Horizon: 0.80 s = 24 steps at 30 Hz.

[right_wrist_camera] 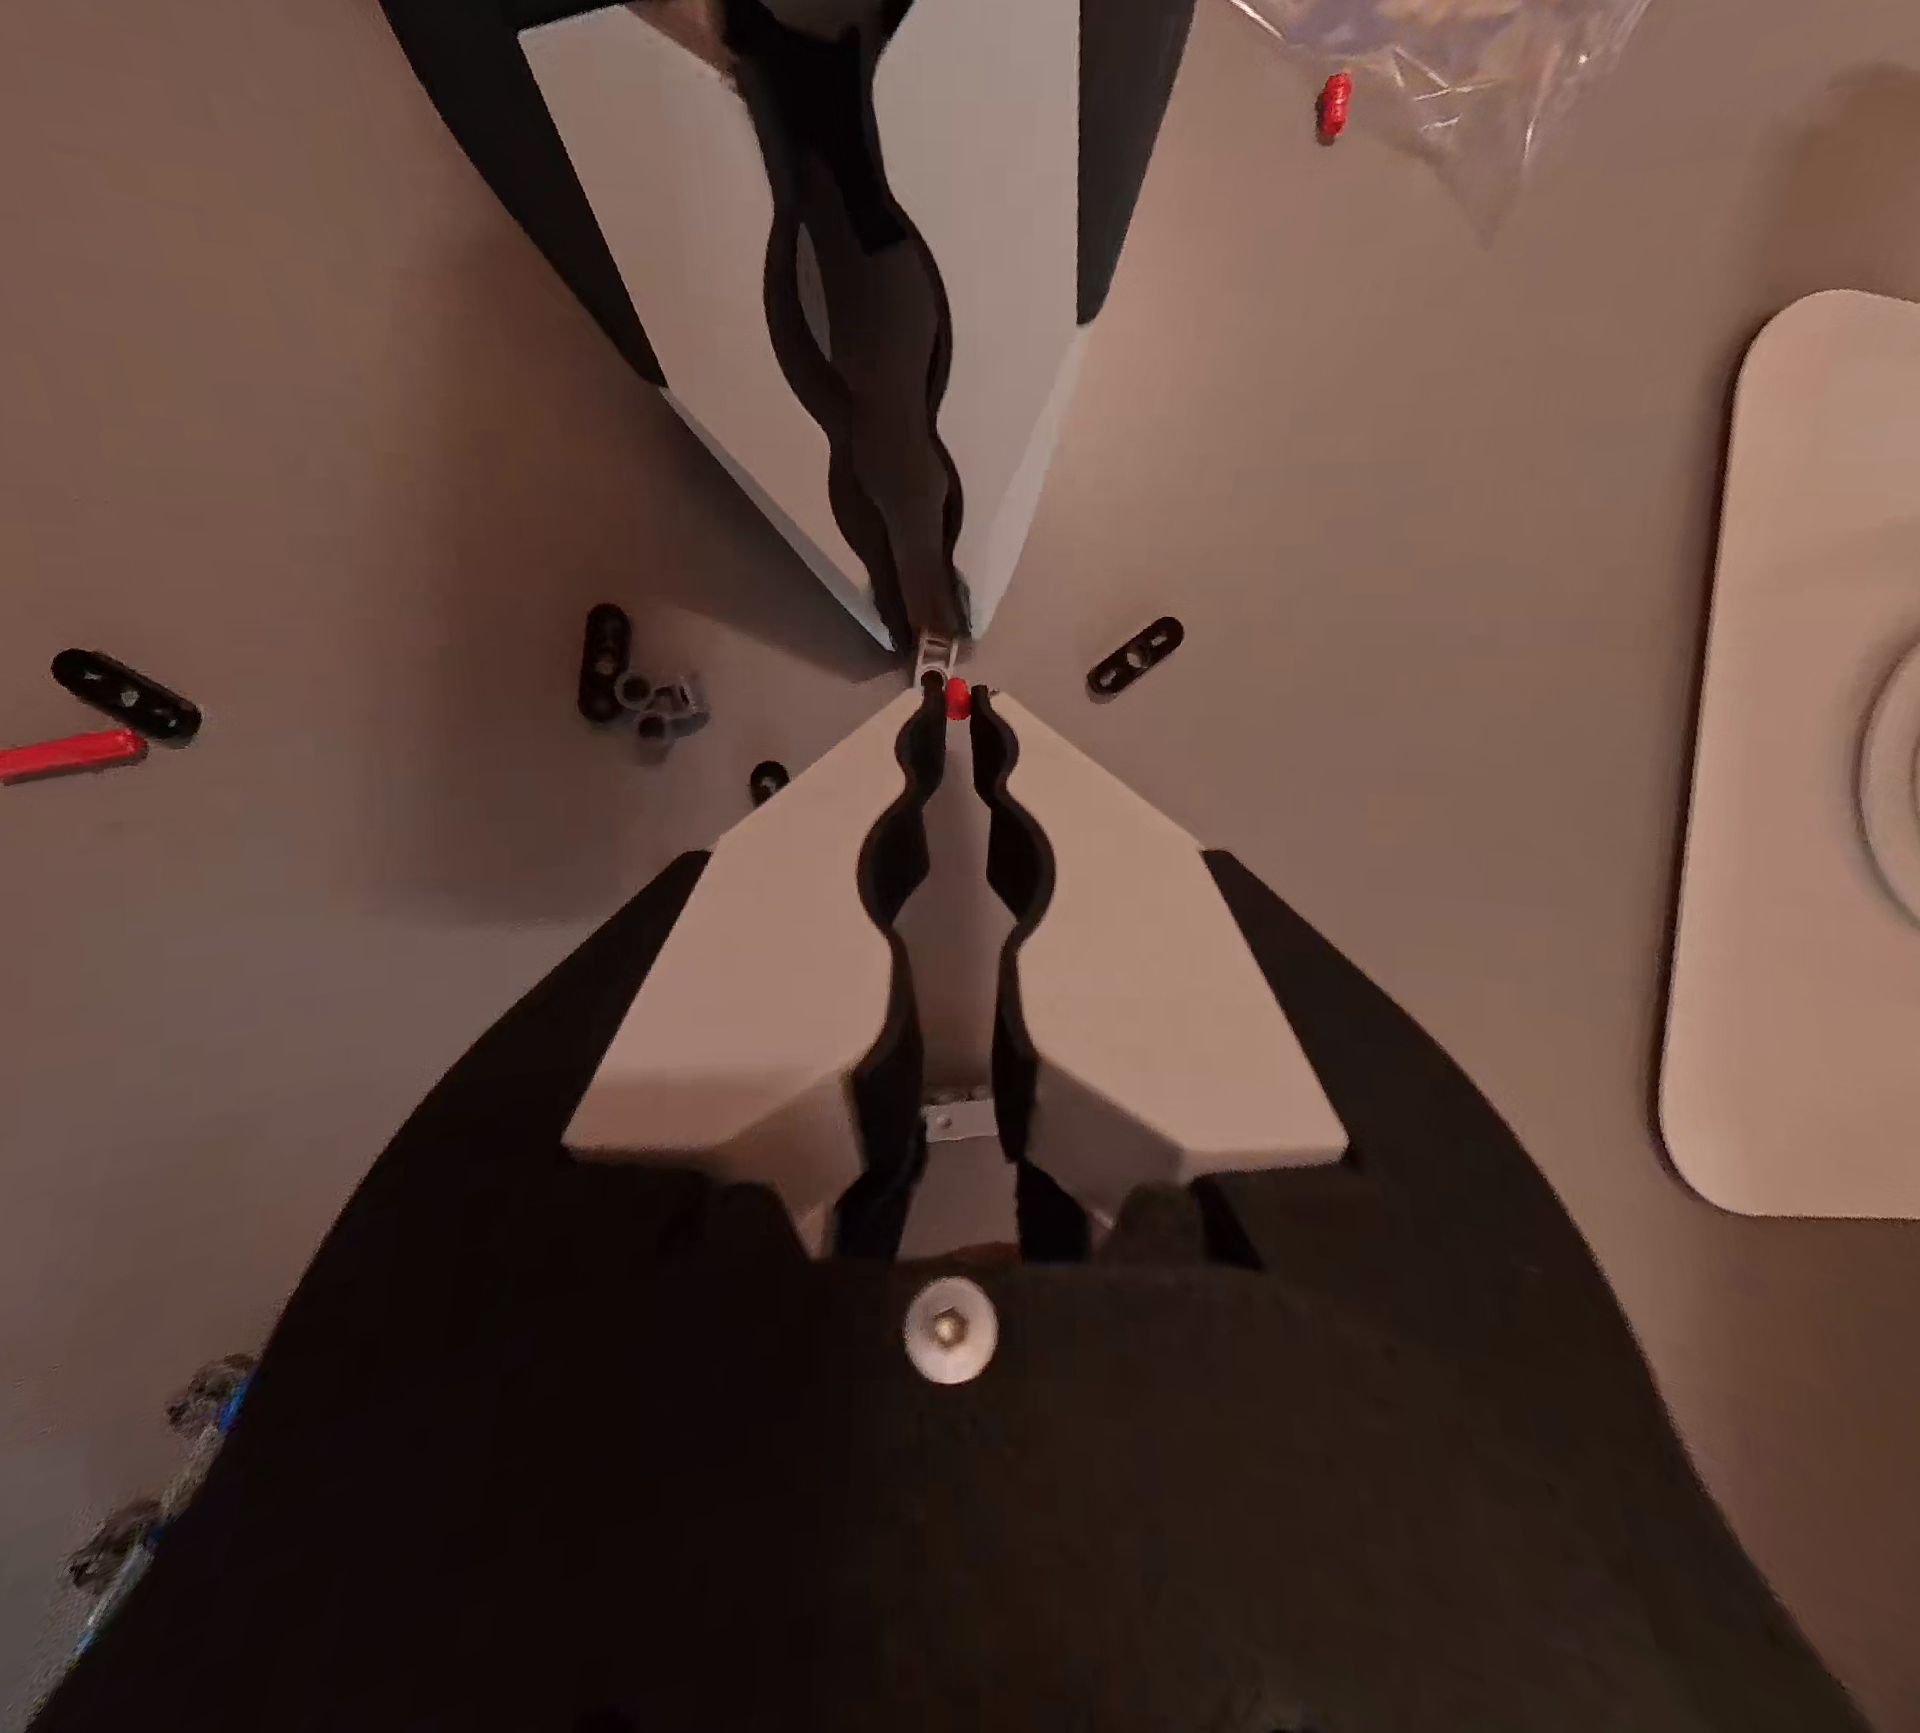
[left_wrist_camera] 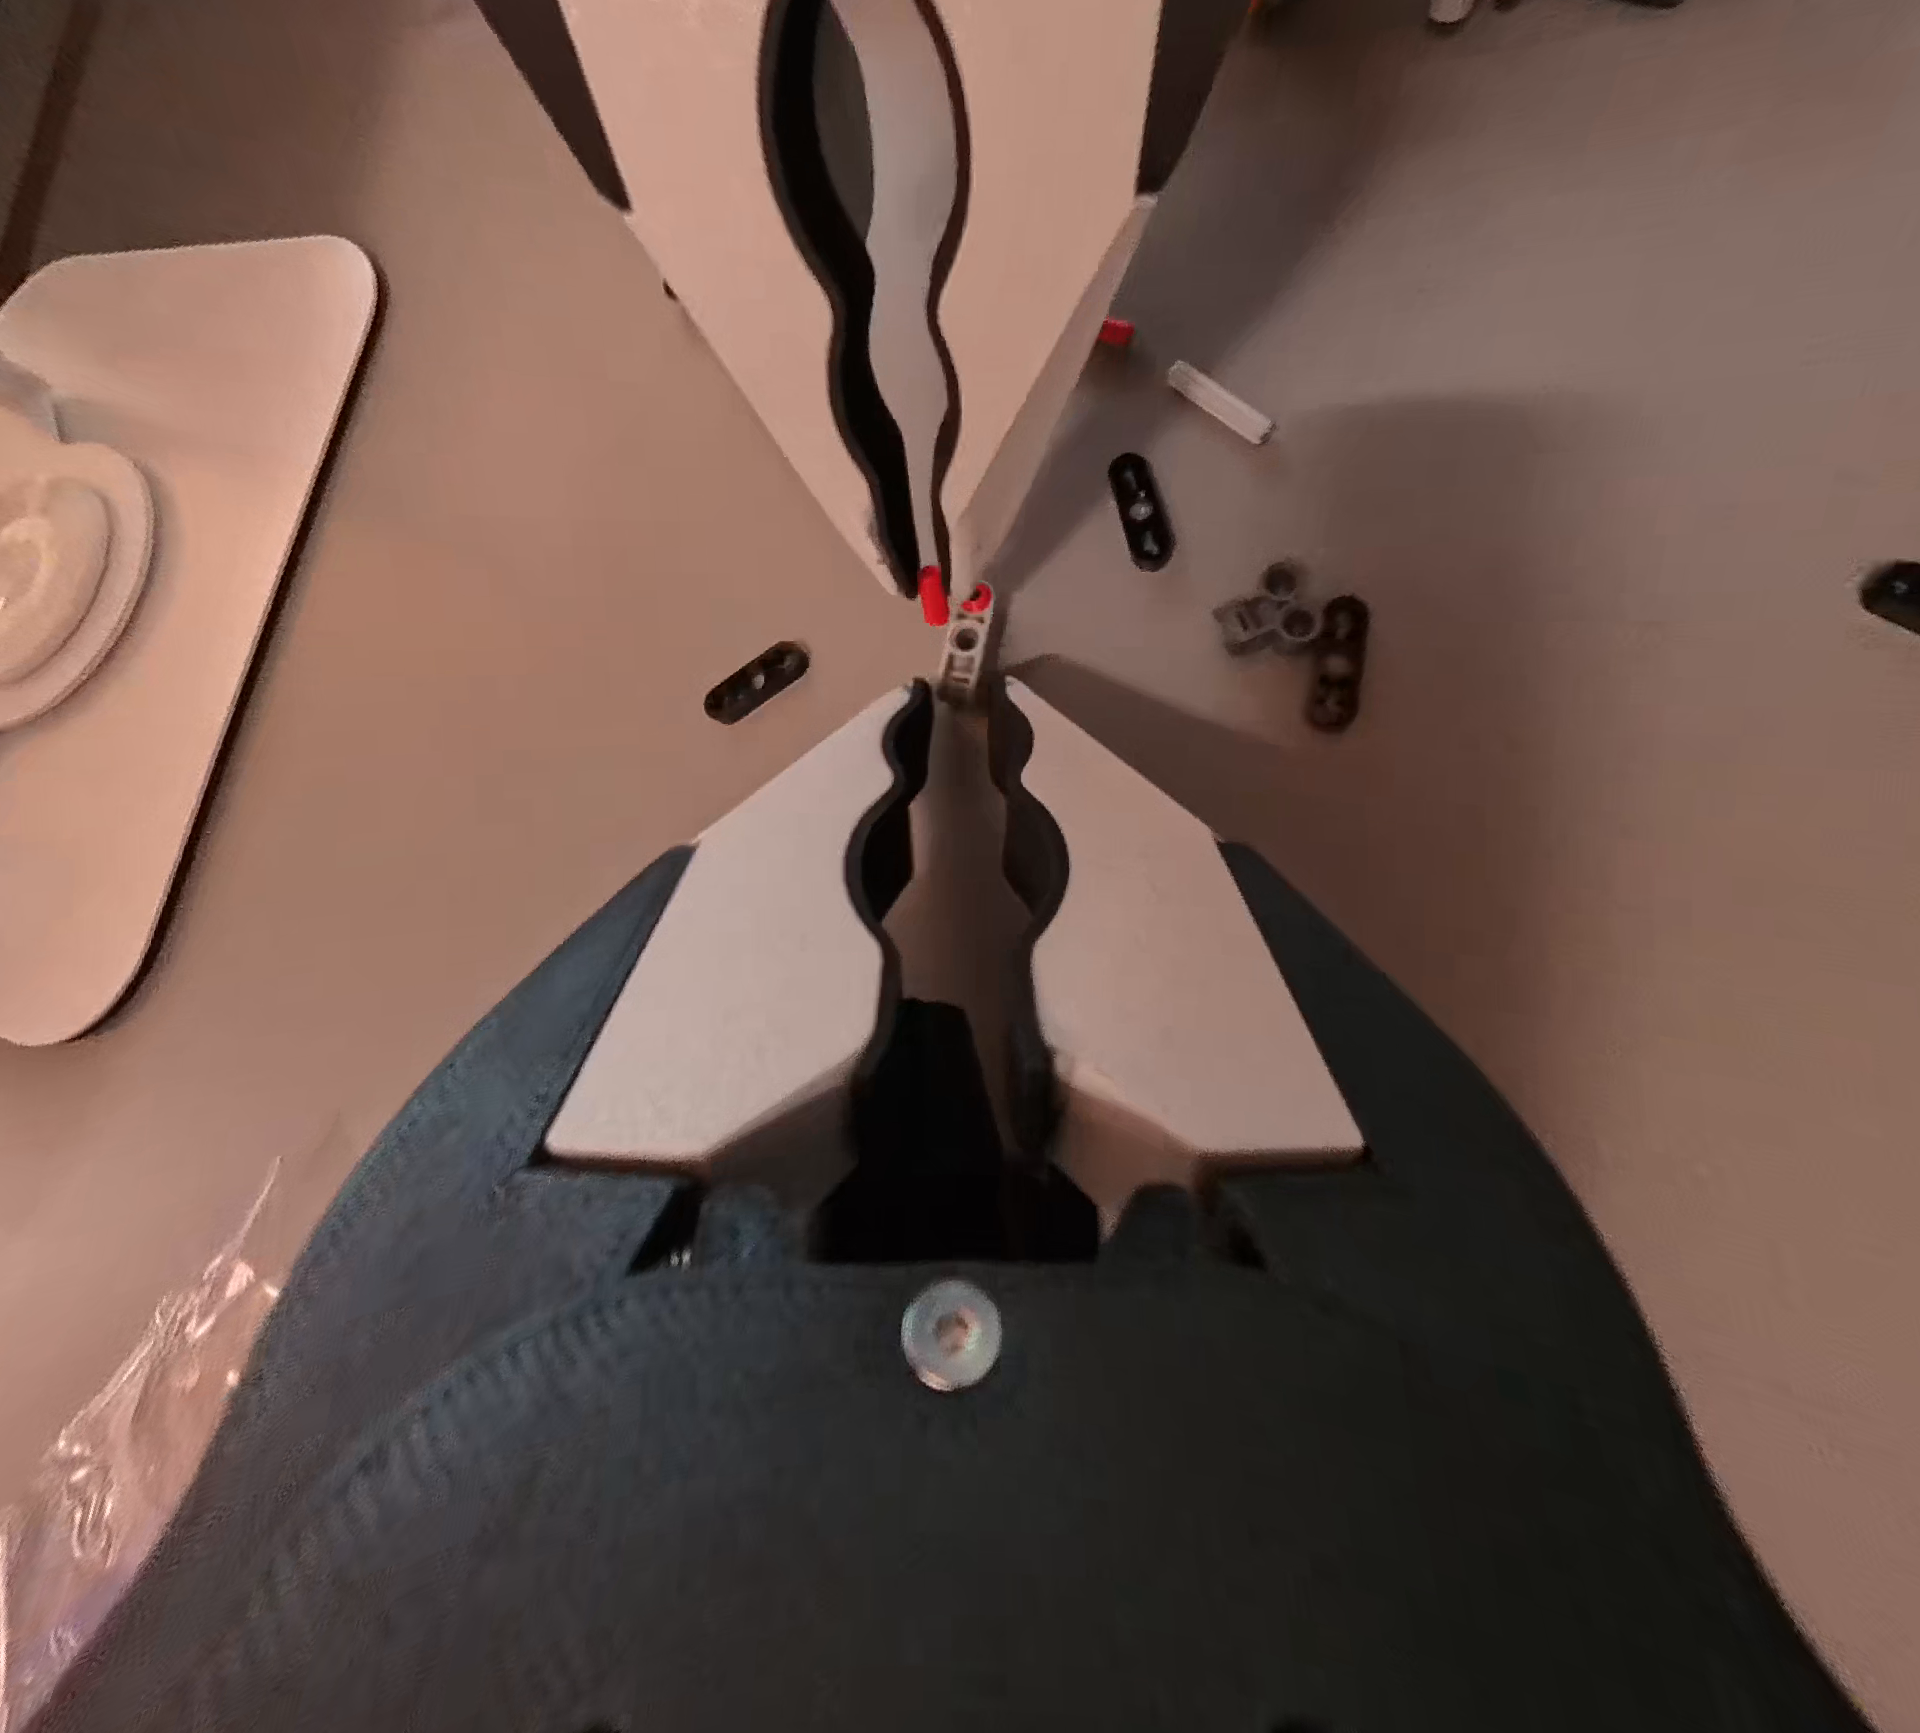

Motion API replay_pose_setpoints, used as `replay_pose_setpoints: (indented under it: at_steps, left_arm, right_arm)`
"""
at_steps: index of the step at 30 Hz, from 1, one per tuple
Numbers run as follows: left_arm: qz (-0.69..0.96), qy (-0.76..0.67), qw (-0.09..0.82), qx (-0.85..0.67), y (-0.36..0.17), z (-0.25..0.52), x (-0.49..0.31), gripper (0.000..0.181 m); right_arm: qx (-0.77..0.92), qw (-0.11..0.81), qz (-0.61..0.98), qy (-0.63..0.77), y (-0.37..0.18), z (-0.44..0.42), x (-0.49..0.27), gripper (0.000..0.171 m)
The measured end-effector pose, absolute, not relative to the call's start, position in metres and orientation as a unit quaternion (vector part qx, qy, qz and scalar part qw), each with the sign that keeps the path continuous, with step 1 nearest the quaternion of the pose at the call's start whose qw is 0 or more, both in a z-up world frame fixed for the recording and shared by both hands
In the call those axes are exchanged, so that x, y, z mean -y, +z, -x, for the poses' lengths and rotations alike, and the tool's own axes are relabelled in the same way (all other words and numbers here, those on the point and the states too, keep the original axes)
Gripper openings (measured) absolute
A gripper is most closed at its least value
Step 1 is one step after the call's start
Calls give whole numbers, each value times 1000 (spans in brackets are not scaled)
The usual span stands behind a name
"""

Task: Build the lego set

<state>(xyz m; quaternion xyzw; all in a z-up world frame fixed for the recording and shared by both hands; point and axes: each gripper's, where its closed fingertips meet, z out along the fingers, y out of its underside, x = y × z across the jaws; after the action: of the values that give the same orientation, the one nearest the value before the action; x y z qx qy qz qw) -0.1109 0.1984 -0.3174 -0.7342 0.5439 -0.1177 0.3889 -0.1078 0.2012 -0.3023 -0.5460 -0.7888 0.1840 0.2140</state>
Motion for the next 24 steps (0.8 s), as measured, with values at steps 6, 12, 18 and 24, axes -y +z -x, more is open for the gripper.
replay_pose_setpoints:
  at_steps: [6,12,18,24]
  left_arm:
    - [735,-119,387,-544,-318,109,-200,7]
    - [732,-116,390,-547,-318,108,-200,7]
    - [729,-112,392,-549,-318,107,-200,7]
    - [727,-107,395,-551,-318,105,-200,7]
  right_arm:
    - [800,193,539,182,-308,106,-198,2]
    - [806,180,539,166,-311,104,-198,2]
    - [820,164,531,137,-311,103,-198,2]
    - [831,133,527,113,-311,101,-198,1]
